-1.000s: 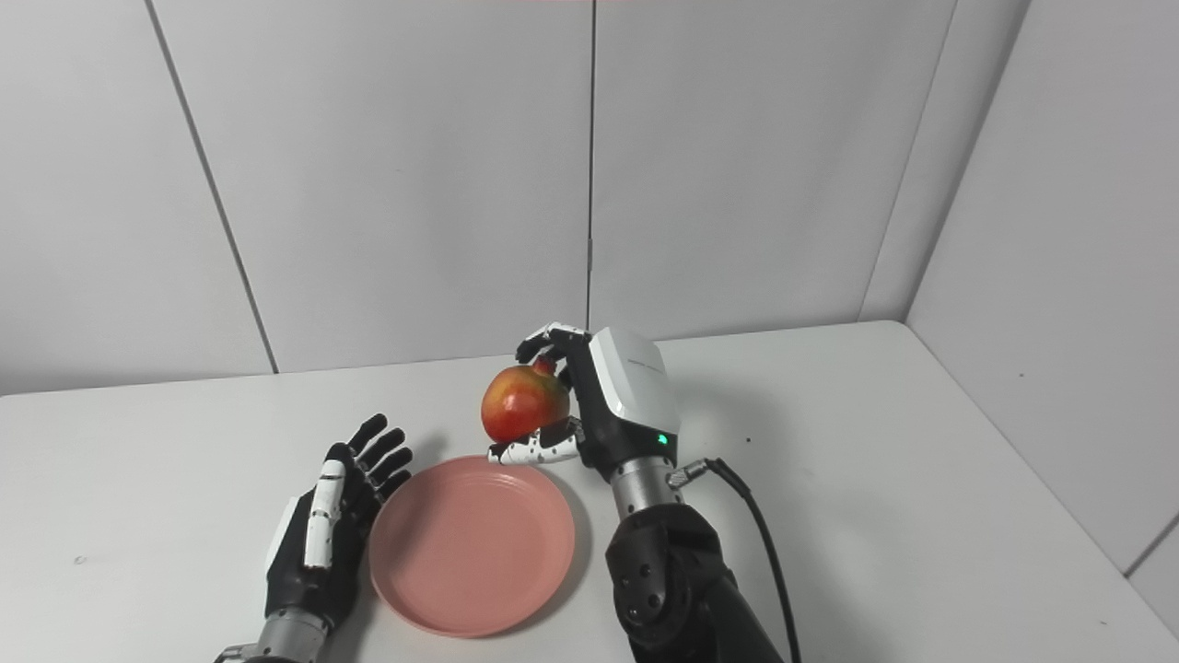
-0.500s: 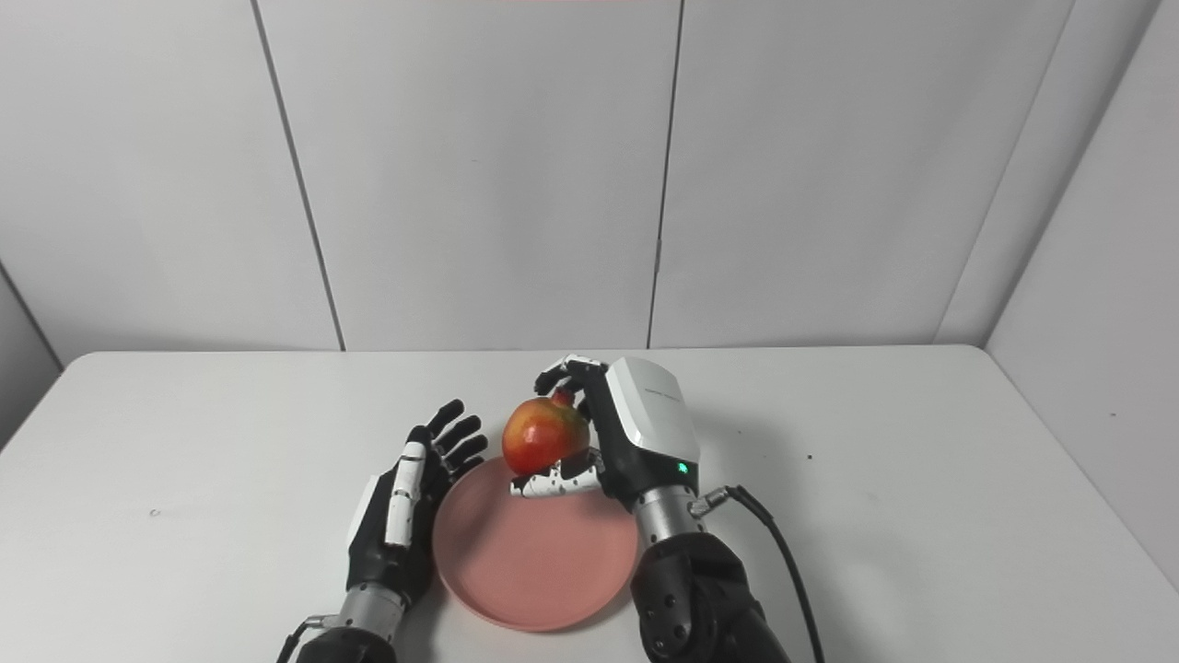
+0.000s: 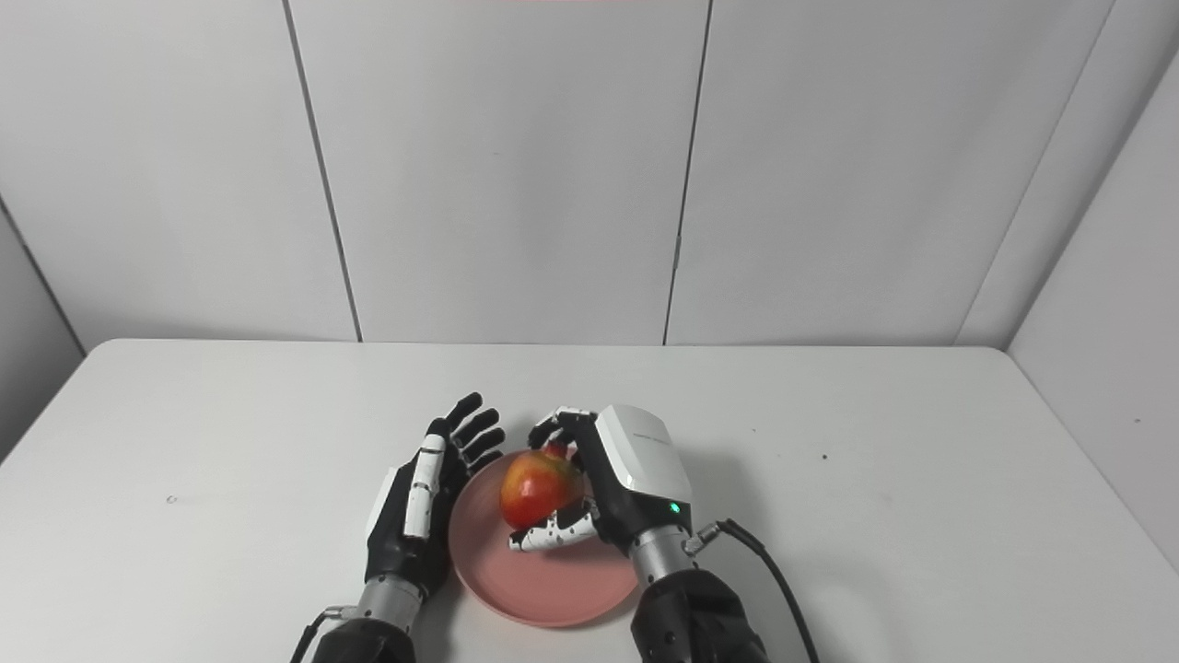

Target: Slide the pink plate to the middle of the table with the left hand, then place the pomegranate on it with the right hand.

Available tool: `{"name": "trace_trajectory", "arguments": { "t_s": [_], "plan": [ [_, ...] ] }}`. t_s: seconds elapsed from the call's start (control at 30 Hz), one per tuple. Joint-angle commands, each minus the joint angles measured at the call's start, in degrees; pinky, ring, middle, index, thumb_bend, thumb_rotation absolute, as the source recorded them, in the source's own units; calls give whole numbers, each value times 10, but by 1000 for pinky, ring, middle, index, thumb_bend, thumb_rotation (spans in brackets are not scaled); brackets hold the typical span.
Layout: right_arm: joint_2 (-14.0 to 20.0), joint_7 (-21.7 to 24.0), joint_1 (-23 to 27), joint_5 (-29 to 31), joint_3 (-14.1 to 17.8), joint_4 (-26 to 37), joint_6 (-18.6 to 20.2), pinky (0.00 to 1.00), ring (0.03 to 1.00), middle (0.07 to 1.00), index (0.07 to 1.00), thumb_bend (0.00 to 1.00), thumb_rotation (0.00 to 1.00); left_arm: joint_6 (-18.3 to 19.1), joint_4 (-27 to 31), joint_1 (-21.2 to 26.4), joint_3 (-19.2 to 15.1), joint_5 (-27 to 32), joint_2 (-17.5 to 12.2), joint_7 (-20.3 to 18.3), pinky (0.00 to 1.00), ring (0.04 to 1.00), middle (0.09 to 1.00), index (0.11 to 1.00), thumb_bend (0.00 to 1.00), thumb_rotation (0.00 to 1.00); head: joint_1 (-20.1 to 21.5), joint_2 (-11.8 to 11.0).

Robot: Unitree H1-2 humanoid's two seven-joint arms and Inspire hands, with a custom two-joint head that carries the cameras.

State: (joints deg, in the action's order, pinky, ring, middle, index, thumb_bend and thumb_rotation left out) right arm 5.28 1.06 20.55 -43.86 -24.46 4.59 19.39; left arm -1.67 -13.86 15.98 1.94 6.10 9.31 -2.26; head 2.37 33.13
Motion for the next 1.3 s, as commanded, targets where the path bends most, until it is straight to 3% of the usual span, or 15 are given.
{"name": "trace_trajectory", "arguments": {
  "t_s": [0.0, 0.5, 0.73, 0.87, 0.9, 0.93, 0.97, 1.0, 1.17, 1.27],
  "plan": [
    [1, -6, 9, -3, 1, 9, -30, 296, 360, 490, 559, 507, 0, 13, -8, -11, 0, -3, 6, 9, 832, 847, 859, 852, 398, 1000, -1, 0],
    [9, 2, -3, -28, -16, -1, -31, 263, 342, 472, 566, 505, 0, 17, -3, -11, -2, 2, 6, 8, 835, 849, 856, 847, 406, 1000, 7, 8],
    [11, 14, -4, -43, -22, 9, -25, 300, 364, 491, 574, 506, 0, 19, 0, -12, -2, 1, 5, 9, 831, 846, 854, 844, 402, 1000, 12, 8],
    [12, 34, -3, -55, -26, 19, -12, 253, 375, 491, 501, 526, 2, 23, 2, -12, 0, -2, 2, 8, 851, 849, 856, 849, 411, 1000, 13, 8],
    [12, 42, -3, -58, -26, 23, -7, 273, 399, 489, 600, 546, 1, 24, 3, -12, -1, -2, 2, 9, 855, 851, 856, 849, 411, 1000, 13, 8],
    [13, 54, -2, -59, -25, 28, -2, 315, 449, 553, 673, 716, 92, 24, 3, -12, -2, -1, 3, 9, 852, 852, 856, 848, 410, 1000, 13, 8],
    [14, 66, -2, -58, -24, 33, 1, 374, 514, 619, 713, 778, 139, 24, 2, -11, -2, 1, 3, 8, 846, 853, 856, 847, 407, 1000, 14, 8],
    [16, 79, -2, -56, -22, 38, 3, 505, 643, 732, 767, 834, 187, 23, 1, -11, -3, 2, 3, 7, 842, 856, 859, 848, 403, 1000, 14, 8],
    [25, 159, 1, -29, -11, 65, 24, 710, 820, 881, 890, 921, 300, 20, -1, -10, -5, 3, 4, 9, 839, 856, 859, 848, 399, 1000, 14, 7],
    [29, 184, 2, -27, -7, 78, 34, 765, 863, 921, 946, 972, 373, 21, 0, -10, -5, 3, 3, 8, 839, 857, 858, 849, 394, 1000, 14, 6]
  ]
}}
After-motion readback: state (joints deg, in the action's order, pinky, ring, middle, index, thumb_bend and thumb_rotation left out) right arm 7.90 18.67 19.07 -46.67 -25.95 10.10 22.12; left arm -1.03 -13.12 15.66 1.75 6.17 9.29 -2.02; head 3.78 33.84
